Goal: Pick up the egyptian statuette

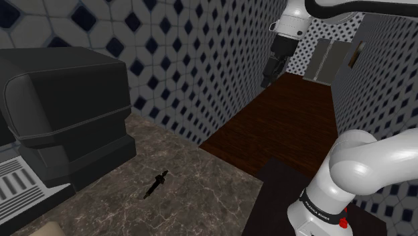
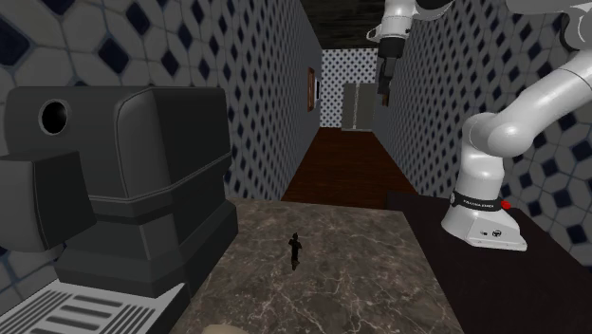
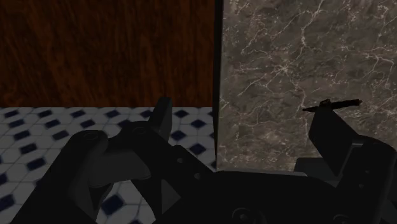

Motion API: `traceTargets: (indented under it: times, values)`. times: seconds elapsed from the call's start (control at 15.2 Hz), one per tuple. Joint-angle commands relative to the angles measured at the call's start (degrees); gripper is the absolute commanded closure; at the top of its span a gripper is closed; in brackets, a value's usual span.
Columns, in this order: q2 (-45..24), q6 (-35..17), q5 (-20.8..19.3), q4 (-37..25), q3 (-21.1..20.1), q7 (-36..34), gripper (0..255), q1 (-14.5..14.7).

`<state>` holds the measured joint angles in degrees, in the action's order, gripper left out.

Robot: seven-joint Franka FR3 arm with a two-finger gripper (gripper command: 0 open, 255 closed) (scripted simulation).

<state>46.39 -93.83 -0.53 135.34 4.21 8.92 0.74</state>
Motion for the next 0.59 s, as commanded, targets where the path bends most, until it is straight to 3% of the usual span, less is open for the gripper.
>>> traceTargets:
  times: [0.0, 0.53]
  values:
    - [0.0, 0.0, 0.0, 0.0, 0.0, 0.0, 0, 0.0]
    - [-1.43, -12.24, 6.24, 10.35, -8.52, -13.77, 0, 0.85]
